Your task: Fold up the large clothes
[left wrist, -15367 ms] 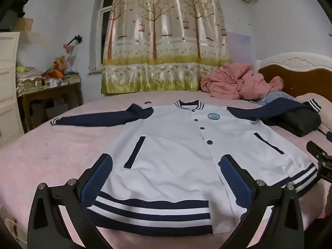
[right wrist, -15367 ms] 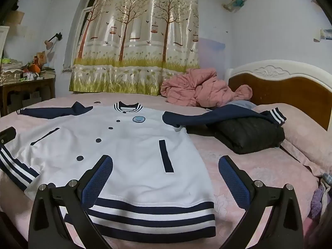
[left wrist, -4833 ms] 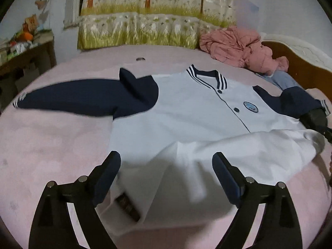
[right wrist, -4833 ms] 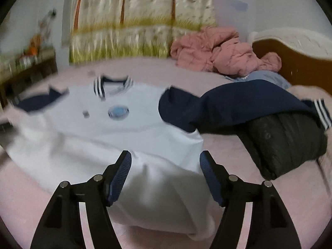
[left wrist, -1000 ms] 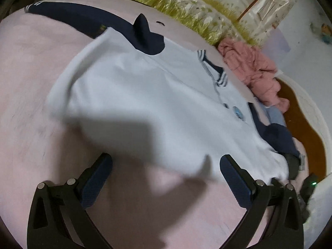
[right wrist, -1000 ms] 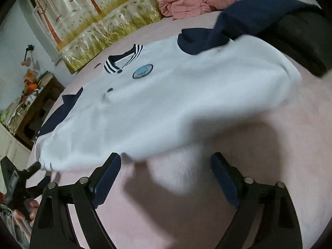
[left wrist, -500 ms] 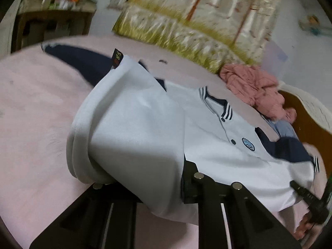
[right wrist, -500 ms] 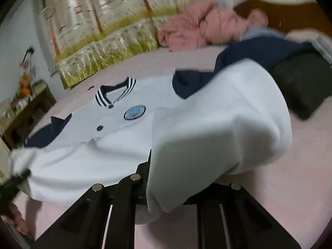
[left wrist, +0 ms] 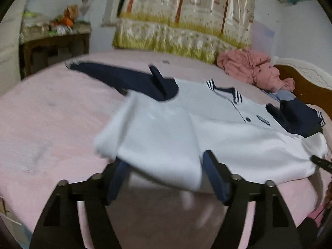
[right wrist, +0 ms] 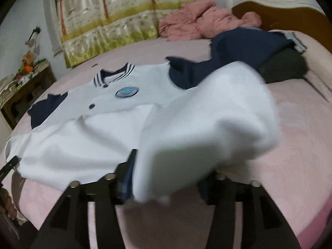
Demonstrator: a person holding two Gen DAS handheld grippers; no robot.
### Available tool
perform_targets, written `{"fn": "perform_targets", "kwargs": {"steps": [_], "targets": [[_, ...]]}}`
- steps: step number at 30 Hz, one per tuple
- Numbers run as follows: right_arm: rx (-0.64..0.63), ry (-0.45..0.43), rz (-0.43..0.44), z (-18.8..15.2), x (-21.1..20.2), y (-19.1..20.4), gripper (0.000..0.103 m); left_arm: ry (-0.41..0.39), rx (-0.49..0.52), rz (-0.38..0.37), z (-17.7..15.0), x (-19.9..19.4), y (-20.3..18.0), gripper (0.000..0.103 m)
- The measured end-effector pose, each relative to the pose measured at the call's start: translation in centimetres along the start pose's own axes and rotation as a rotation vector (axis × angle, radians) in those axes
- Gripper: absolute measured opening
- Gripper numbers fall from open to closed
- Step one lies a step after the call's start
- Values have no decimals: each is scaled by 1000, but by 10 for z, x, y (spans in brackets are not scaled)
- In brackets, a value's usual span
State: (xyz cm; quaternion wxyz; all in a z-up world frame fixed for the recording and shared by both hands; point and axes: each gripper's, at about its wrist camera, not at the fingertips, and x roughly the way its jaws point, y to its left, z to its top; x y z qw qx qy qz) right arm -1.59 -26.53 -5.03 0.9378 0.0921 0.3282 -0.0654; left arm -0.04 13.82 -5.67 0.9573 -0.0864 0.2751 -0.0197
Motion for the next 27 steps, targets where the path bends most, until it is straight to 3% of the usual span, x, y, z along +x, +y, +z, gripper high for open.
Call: {"fn": "perform_targets", "kwargs": {"steps": [4,7,8,10,12,16,18,21,24,27], "targets": [[18,-18,-7,2,-19,-16,65,-97,100,37,10,-19,-17,81],[-8,-87,-86,20,-41,-17,65,-222,189,77,32,-31,-46,83],[-16,-154,-134,29,-57,-19,67,-249,198,68,39,-36,-53,88],[-15,-229,-149,40,-78,-24,69,-280,196,27,56,-41,-66,92],[-14,-247,-127,60,-86,-33,71,-311,178,-12,73,-41,-78,92],[70,-255,-84,116,-73,-63,71,-383,178,-24,113,-23,-107,101],[181,-293,-111,144,-60,-87,71,-386,183,-56,137,-7,-126,103],[297,-281,-87,185,-35,-131,71,-379,221,-81,169,19,-155,103],[381,-285,-114,205,-23,-185,71,-418,238,-38,185,41,-172,103],[435,-291,-172,220,-3,-237,71,-386,175,-48,186,74,-167,103]]}}
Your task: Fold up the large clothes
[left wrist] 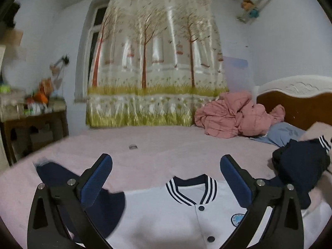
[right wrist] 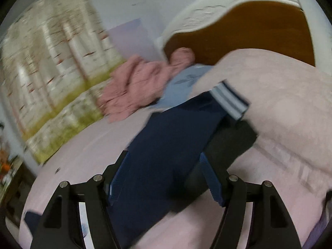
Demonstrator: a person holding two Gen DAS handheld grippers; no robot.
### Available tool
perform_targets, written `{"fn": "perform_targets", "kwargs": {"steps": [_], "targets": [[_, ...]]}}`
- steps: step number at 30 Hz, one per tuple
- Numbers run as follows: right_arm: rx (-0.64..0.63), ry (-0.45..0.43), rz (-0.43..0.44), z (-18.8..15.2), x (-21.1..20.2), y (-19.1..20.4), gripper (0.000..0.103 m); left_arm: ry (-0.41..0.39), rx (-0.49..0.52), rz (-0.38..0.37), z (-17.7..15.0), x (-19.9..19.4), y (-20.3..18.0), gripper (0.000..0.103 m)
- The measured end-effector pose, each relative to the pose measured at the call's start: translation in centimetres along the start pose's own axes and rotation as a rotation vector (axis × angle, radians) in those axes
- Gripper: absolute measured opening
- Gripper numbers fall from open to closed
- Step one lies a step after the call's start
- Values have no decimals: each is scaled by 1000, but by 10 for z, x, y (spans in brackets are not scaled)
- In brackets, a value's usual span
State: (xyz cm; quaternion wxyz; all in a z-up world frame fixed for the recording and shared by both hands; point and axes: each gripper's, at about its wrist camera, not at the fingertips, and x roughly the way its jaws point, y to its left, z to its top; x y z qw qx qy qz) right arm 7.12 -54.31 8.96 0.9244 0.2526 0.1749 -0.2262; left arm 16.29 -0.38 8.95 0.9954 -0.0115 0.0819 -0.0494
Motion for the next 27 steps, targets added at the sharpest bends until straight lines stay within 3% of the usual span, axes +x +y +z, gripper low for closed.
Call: {"fn": "perform_targets", "kwargs": {"steps": [3,5,8,11,12,13,14,15,17,19,22,24,27], "targets": [[59,77,39,13,52,-32,71,61,-91,-6,-34,33,12,103],[150,136,52,16,87,-53,67,147,-114,-7,-65,58,16,103],[101,77,52,24,109,-60,64,291,-76,-3,-93,84,16,103],[82,0,65,38,120,-63,61,319,-108,-4,-97,88,18,103],[64,9,33,42,126,-61,54,318,-116,-7,-97,88,18,103],[47,26,1,44,133,-58,20,313,-123,-11,-97,86,19,103],[34,44,-6,47,141,-55,4,305,-128,-12,-97,85,20,103],[31,33,-3,48,140,-51,4,291,-130,-9,-96,82,20,103],[-1,-64,27,49,118,-26,4,248,-125,2,-93,74,20,103],[-33,-89,111,46,94,5,4,187,-100,27,-87,61,17,103],[-86,-8,312,29,57,82,4,105,-23,107,-78,41,8,103],[-175,77,453,2,31,149,4,60,8,111,-78,28,2,103],[-244,83,611,-43,-12,220,4,17,87,174,-80,20,-4,103]]}}
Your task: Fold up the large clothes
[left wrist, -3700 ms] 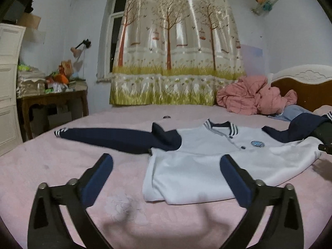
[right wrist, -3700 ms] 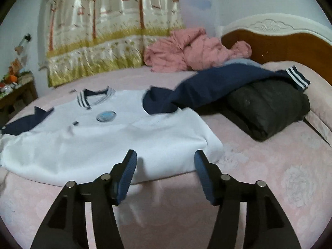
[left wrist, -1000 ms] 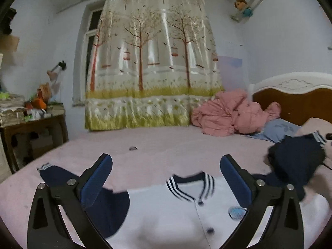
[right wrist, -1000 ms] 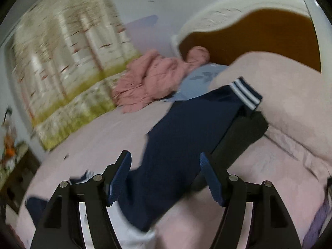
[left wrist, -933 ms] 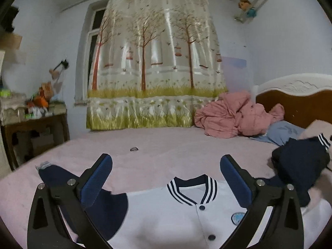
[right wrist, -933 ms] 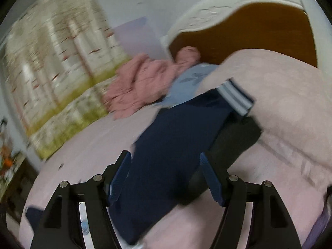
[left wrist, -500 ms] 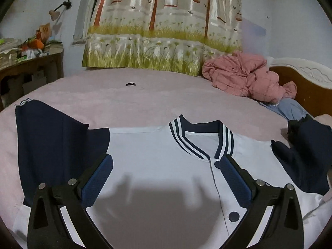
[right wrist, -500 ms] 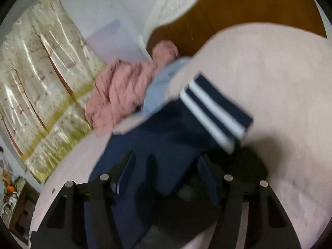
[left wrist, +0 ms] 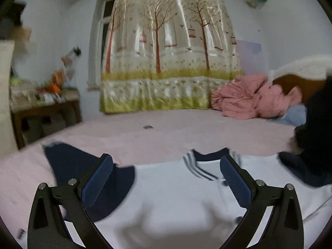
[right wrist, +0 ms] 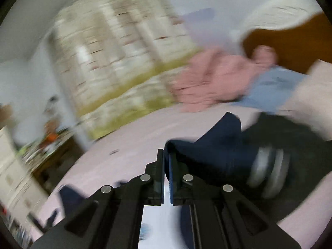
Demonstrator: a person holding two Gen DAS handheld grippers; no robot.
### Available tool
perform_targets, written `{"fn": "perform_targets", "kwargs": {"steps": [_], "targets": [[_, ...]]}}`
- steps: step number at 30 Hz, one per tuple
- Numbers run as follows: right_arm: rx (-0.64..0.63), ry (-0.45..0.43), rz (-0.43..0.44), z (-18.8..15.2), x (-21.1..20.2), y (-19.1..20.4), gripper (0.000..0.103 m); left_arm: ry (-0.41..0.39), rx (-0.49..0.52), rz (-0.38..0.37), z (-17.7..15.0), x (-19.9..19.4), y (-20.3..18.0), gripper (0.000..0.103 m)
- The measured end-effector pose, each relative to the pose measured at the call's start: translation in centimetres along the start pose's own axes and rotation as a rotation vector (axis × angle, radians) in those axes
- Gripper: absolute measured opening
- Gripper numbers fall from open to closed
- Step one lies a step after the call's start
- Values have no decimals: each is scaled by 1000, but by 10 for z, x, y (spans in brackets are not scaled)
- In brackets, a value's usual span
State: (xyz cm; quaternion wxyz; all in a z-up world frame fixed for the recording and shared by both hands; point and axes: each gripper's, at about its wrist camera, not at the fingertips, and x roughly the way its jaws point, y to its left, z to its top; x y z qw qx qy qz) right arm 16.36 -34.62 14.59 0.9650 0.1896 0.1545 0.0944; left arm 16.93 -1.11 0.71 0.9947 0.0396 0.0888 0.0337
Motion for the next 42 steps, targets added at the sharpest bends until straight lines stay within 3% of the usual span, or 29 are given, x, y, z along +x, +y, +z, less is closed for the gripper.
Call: {"fn": "perform_targets", "kwargs": {"steps": [2,5,9,12,15,16,18,19,20,22,26,27,30,31,32,33,35,39,42], "targets": [[-3,48,32,-21,20,43,4,-5,42,71,-2,3,0,103],[22,121,-53,-64,68,74,4,53,-68,71,0,15,26,103],[27,284,-46,-134,143,80,4,91,-158,90,-2,26,60,102],[-132,411,10,-177,175,93,4,141,-215,78,-4,37,76,102],[-128,496,68,-184,184,96,5,184,-231,40,-9,44,76,102],[-107,492,81,-183,179,93,11,196,-225,22,-10,45,74,102],[-63,466,123,-168,164,87,37,206,-212,-18,-11,42,67,102],[-67,468,140,-163,153,85,61,206,-204,-39,-11,41,63,102],[-116,488,186,-158,144,85,67,203,-195,-54,-11,38,59,102],[-178,462,225,-159,115,86,67,182,-173,-91,-11,33,51,102],[-82,384,105,-155,83,39,67,134,-82,-135,-10,25,31,94],[-59,364,43,-153,85,26,67,125,-68,-173,-8,23,27,94],[-109,315,-330,-150,98,-9,67,65,-3,-322,1,-2,10,95],[-104,306,-419,-149,99,-19,67,52,30,-306,4,-12,1,94],[-68,306,-432,-147,100,-26,67,37,67,-245,9,-21,-9,91],[-2,305,-361,-145,98,-34,67,8,113,-211,12,-32,-20,88],[56,288,-268,-140,91,-40,66,17,212,-291,17,-46,-43,87],[-86,164,-357,-134,80,-16,66,104,373,-382,7,-59,-90,81],[-124,133,-273,-133,64,-3,66,154,510,-474,-11,-65,-116,80]]}}
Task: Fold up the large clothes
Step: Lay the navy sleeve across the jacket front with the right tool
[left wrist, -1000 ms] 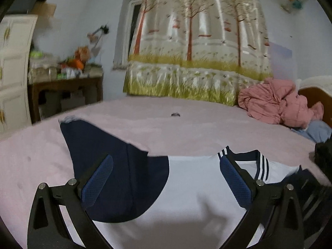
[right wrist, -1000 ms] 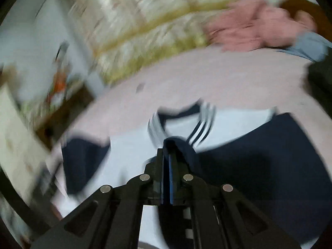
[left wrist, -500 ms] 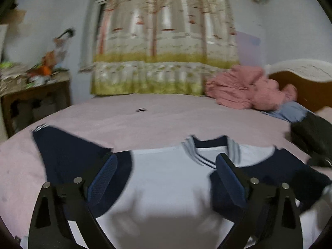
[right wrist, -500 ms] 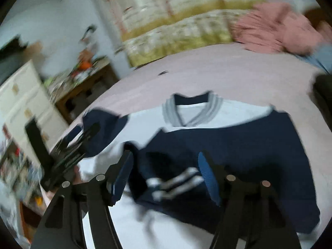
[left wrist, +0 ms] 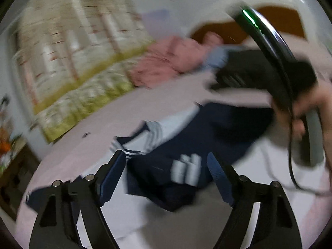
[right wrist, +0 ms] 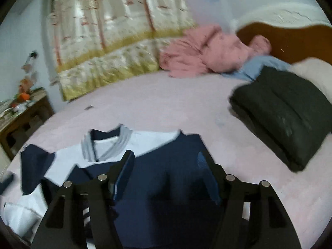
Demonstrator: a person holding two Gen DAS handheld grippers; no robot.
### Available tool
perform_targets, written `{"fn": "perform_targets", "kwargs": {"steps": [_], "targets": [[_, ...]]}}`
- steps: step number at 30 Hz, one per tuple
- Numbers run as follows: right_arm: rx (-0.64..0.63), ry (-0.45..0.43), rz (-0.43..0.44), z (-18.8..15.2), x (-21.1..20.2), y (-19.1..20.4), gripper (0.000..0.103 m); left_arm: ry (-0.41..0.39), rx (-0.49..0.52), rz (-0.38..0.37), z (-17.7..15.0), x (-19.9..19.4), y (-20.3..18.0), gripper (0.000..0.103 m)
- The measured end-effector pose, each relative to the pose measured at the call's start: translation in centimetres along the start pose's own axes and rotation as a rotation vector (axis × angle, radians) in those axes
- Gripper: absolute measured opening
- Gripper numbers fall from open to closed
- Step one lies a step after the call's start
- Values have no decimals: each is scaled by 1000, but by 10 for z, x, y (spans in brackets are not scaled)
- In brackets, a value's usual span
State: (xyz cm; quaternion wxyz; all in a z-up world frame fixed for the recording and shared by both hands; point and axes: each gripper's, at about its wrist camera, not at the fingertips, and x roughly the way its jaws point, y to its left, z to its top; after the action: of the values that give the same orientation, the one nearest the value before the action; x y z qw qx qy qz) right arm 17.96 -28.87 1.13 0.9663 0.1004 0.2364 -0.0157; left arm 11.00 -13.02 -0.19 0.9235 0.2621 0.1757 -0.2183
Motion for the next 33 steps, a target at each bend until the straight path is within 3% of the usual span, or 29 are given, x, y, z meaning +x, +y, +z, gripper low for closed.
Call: {"fn": "perform_targets", "kwargs": {"steps": [2,4,8,9,10,11,13,17,19,21,22,25,28,30,31,32,33], "targets": [[1,-17,26,0,-5,0,66,-10,106,-16,-4,3,-15,80],[12,-12,27,-2,-1,1,66,20,182,40,-7,15,-20,80],[66,53,68,-5,8,-10,66,111,203,-48,-7,38,-10,80],[85,50,86,-5,7,-13,66,127,198,-41,-10,43,-7,79],[101,44,98,-4,6,-16,66,128,185,0,-13,45,-4,65],[104,41,99,-5,5,-16,66,136,156,53,-18,47,3,36],[101,51,90,-7,9,-14,66,170,76,108,-26,52,22,10],[78,63,90,-9,10,-8,66,150,-135,252,-36,46,76,4],[59,55,69,-9,10,-4,66,166,-198,365,-43,46,102,0],[56,54,49,-10,10,-4,66,218,-266,538,-57,50,130,0],[59,61,39,-11,12,-4,66,235,-320,574,-66,46,143,0],[71,141,20,-16,26,-7,66,275,-511,395,-95,40,178,0],[64,221,33,-21,39,-6,66,233,-540,250,-95,33,180,5],[30,261,30,-25,46,0,66,174,-468,191,-82,28,164,29],[11,277,25,-28,49,3,66,143,-414,157,-73,25,151,47],[-8,290,17,-30,52,7,66,125,-366,120,-64,26,139,54],[-21,293,8,-32,53,9,66,123,-314,74,-56,27,127,55]]}}
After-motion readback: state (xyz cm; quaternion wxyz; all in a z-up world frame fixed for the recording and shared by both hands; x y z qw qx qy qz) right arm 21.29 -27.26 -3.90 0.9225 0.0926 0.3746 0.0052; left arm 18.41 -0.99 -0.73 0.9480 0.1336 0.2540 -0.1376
